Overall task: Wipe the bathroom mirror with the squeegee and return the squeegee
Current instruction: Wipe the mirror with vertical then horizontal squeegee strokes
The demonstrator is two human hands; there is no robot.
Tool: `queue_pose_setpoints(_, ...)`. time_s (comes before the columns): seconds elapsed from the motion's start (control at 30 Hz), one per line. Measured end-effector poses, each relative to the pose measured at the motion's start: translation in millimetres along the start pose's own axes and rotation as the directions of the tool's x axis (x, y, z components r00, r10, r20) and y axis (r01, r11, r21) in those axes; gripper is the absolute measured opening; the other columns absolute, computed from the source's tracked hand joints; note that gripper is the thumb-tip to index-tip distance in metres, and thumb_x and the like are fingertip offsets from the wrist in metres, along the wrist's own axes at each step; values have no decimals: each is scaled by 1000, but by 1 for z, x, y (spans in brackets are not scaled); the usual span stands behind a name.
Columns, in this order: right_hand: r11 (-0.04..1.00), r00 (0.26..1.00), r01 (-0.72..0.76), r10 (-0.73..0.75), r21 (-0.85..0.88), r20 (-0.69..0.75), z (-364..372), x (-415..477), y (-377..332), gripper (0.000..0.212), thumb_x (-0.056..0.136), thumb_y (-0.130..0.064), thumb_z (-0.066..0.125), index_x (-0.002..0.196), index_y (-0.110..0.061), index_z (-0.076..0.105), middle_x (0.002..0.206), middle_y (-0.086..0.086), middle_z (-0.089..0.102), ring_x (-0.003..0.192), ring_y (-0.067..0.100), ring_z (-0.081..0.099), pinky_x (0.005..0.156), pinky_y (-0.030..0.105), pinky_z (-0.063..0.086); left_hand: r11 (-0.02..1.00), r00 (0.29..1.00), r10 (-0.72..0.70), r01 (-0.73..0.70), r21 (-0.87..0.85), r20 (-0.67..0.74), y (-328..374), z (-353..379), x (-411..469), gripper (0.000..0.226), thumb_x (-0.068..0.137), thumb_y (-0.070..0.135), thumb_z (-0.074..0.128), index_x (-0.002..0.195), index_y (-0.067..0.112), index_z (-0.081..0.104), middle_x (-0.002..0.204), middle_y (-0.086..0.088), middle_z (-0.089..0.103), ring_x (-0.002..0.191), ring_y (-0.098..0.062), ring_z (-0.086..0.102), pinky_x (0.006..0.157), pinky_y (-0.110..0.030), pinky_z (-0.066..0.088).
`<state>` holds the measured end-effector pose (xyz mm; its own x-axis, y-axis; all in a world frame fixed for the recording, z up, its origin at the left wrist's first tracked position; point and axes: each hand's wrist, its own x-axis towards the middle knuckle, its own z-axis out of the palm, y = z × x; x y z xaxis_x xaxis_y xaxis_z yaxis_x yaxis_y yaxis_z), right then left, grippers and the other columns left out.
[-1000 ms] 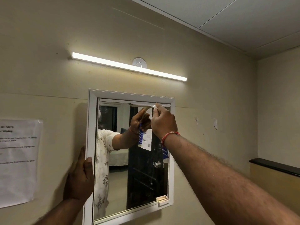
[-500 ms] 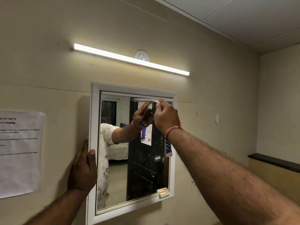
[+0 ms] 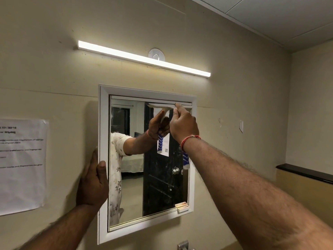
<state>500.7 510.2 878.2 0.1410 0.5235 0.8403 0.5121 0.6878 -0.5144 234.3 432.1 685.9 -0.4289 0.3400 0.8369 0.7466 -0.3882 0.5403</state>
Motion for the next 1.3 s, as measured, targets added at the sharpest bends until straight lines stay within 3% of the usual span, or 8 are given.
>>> queue_pose_setpoints(0.2,999,999,41,-41,-7,-33,3,4,5,42,115,-35,44,154,-25,57,139,0,72,122,19,70,82,12,43,1000,1000,3,-3,5,4,-3,1,2,66,112,51,32,167,16,41,158,-18,56,142,-42,56,117,-43,42)
queue_pose_setpoints(0.33,1000,1000,11,-11,10,-25,6,2,5,43,115,-35,43,156,-27,54,144,-1,69,127,20,67,91,19,46,1000,1000,-4,5,-9,6,-2,1,2,63,113,46,33,167,16,40,159,-14,57,143,-35,56,118,-35,41)
queue_pose_setpoints(0.4,1000,999,-11,12,22,-30,7,-5,6,44,115,-34,44,158,-26,52,146,-3,67,129,17,66,87,7,41,1000,1000,10,-10,2,4,-2,1,2,63,114,49,32,168,17,40,159,-16,57,143,-37,56,118,-38,43)
queue_pose_setpoints(0.47,999,999,-28,28,18,-28,8,-16,11,45,116,-33,45,160,-25,50,143,-3,69,119,12,67,68,-5,33,1000,1000,11,-11,3,3,-2,1,1,62,114,47,32,168,16,39,161,-15,54,146,-37,54,120,-36,40)
queue_pose_setpoints(0.57,999,999,-47,47,-9,-8,10,-38,20,46,116,-39,42,161,-29,48,107,-9,76,86,1,64,65,4,46,1000,1000,5,-5,6,-16,3,2,-1,60,115,42,33,168,14,38,162,-15,53,147,-36,52,118,-31,35)
queue_pose_setpoints(0.67,995,995,-87,89,-49,51,14,-62,38,47,116,-45,39,162,-36,45,80,-17,61,72,3,67,65,25,61,1000,999,2,-1,19,-33,6,2,-3,57,116,39,34,168,14,38,161,-16,54,144,-37,54,115,-30,35)
queue_pose_setpoints(1.0,985,973,-152,163,-81,162,20,-152,85,45,115,-42,40,160,-47,40,82,-4,69,65,10,66,60,33,63,998,997,-33,37,53,-76,-9,9,-22,56,117,38,35,167,16,41,156,-21,57,139,-42,57,114,-43,47)
queue_pose_setpoints(1.3,951,918,-249,293,-185,267,25,-238,128,49,115,-48,35,164,-50,29,88,2,71,74,17,69,70,44,66,997,996,-53,56,45,-68,-26,13,-51,58,116,43,33,168,15,39,161,-18,54,145,-38,53,119,-35,40)
